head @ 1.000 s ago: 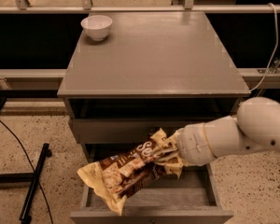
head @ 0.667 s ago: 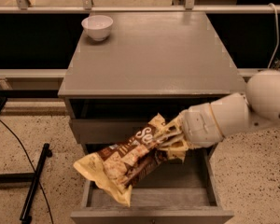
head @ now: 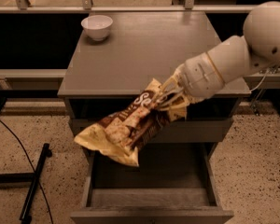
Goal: Pick brown chip bag from middle drawer and place on counter
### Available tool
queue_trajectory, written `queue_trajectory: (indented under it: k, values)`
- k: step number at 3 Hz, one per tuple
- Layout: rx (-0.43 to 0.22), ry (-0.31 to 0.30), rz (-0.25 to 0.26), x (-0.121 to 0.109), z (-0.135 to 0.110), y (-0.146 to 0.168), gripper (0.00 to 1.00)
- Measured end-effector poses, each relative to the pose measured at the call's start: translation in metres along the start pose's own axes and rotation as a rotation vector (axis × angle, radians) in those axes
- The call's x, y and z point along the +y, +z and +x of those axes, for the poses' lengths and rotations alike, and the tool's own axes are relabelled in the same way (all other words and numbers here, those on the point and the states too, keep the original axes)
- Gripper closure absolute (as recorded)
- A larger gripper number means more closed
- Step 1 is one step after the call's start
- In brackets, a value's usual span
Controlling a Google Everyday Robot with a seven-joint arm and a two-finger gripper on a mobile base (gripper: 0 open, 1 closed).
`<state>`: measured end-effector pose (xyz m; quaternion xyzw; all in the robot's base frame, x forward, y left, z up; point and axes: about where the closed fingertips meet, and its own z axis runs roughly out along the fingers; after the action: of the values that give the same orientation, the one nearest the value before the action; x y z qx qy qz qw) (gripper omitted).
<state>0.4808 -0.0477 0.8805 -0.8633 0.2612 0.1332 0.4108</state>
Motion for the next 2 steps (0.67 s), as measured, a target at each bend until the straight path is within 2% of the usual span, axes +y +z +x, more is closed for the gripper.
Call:
queue_trajectory:
  k: [1,2]
  values:
    - [0.054,-0.023,-0.007,-0.041,0.006,-0.024,1.00]
    - [0.111,0.038,0.029,-0.051,0.035,-0.041,1.00]
